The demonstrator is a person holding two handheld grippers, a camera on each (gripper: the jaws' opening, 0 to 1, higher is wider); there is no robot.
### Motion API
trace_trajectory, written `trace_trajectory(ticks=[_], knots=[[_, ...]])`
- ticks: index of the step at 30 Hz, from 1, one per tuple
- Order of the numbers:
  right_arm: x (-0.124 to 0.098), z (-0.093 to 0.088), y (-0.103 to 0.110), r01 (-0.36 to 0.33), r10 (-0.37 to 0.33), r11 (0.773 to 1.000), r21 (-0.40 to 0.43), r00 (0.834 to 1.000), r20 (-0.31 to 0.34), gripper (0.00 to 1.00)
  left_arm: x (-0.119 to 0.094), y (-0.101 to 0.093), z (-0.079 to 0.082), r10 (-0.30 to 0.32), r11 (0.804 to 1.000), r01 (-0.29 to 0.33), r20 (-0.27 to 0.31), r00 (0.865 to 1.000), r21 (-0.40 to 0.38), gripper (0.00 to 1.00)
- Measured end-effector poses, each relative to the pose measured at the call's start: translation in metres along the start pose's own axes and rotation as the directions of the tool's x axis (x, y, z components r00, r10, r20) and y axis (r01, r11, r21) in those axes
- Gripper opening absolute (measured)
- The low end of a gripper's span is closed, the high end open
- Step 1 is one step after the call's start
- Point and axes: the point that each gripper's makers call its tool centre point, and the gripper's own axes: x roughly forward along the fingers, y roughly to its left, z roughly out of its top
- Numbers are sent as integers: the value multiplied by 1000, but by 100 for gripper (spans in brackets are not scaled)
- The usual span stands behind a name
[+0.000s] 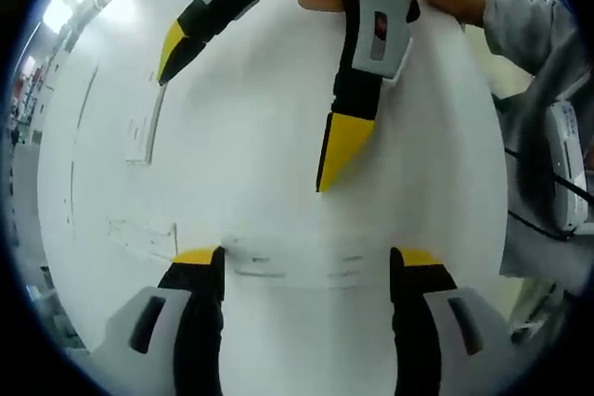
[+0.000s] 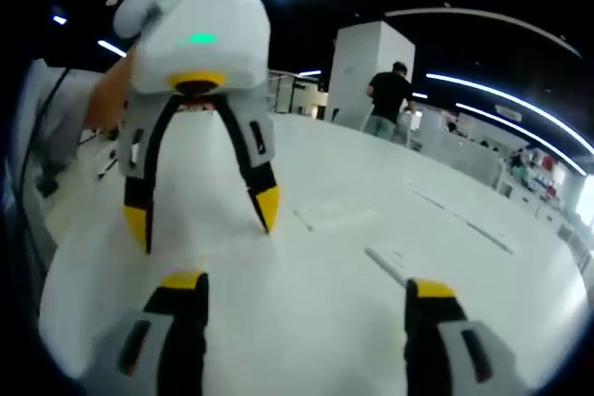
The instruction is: Locate the socket holder cover, grip the socket holder cover, clip it into the socket holder slot.
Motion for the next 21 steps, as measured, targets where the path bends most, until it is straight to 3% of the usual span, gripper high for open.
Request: trace_trajectory(ticks=[10,21], knots=[[-1,0,3,-2,2,1000,-15,1000,0,87,-1,1,0,8,1000,-8,-12,1000,-10,68],[-2,-1,6,-2,2,1000,-25,1000,-3,87,-4,9,5,61,998,-60,-40,997,10,66]])
